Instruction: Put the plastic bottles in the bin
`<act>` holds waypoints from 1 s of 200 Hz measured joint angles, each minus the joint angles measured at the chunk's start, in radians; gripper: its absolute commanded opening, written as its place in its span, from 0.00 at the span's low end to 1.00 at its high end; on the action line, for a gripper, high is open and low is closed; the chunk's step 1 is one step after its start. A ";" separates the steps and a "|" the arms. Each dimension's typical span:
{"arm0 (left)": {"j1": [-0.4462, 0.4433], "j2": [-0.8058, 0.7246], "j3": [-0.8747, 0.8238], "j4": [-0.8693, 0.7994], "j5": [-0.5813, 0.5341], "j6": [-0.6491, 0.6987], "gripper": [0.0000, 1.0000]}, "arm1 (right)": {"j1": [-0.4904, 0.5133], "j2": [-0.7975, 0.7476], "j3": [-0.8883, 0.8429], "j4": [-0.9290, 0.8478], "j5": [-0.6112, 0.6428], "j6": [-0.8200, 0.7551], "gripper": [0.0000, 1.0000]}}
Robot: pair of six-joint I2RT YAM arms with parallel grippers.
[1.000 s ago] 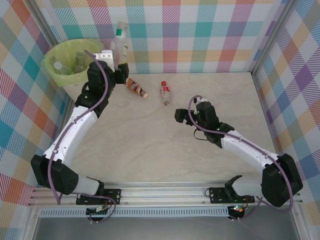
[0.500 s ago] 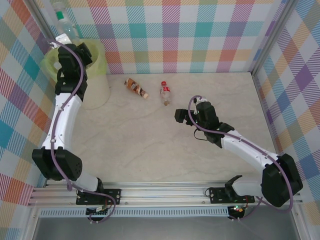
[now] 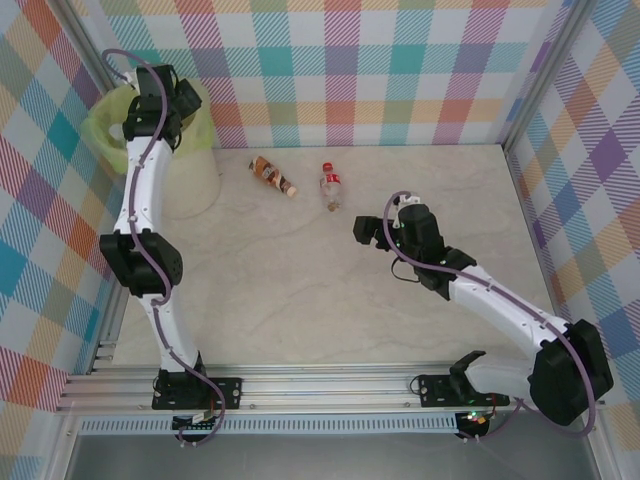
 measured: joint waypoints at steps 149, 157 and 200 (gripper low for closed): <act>-0.266 -0.292 -0.464 0.094 0.072 -0.025 1.00 | 0.000 0.025 -0.032 0.001 0.019 0.000 1.00; -0.285 -0.293 -0.488 0.107 0.068 -0.029 1.00 | 0.000 0.027 -0.032 0.001 0.018 0.000 1.00; -0.327 -0.262 -0.554 0.140 0.068 -0.084 1.00 | 0.000 0.031 -0.032 0.001 0.014 -0.001 1.00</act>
